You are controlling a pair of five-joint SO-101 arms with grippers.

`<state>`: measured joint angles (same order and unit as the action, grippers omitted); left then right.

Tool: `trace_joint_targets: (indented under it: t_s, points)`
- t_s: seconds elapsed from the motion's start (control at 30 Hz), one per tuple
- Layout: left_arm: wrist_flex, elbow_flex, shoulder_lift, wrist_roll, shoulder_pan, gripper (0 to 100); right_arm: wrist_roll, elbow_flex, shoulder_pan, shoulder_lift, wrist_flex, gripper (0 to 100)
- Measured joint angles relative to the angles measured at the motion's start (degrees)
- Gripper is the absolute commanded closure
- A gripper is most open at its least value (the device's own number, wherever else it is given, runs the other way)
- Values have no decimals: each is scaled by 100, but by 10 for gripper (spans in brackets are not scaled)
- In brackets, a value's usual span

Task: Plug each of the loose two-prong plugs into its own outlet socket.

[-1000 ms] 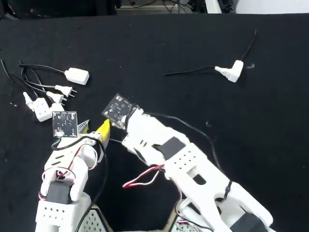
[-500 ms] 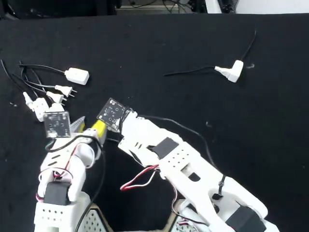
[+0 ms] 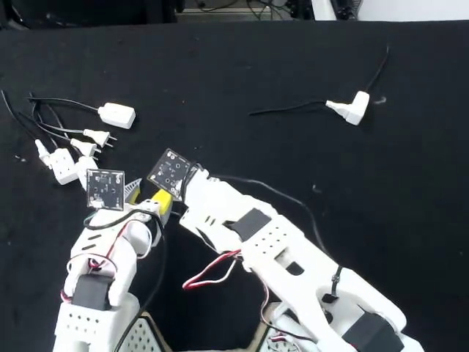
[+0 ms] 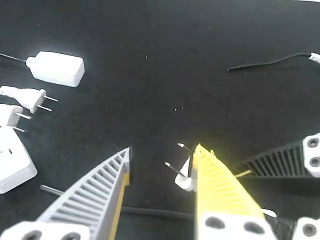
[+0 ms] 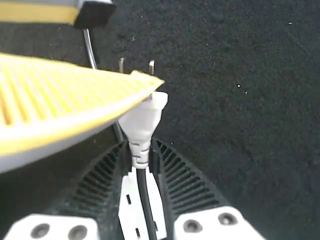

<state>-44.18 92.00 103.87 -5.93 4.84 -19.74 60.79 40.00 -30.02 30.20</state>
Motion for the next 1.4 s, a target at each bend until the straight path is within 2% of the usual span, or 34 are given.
trace_joint_targets:
  t_s: [0.53,0.97,1.4]
  points:
    - [211,123,44,-9,-9,793,0,501,-9,-1389,149,988]
    - [211,123,0,-9,-9,793,325,712,-9,-1512,-44,988]
    - [211,123,26,44,-9,793,325,721,-9,-1512,-88,988]
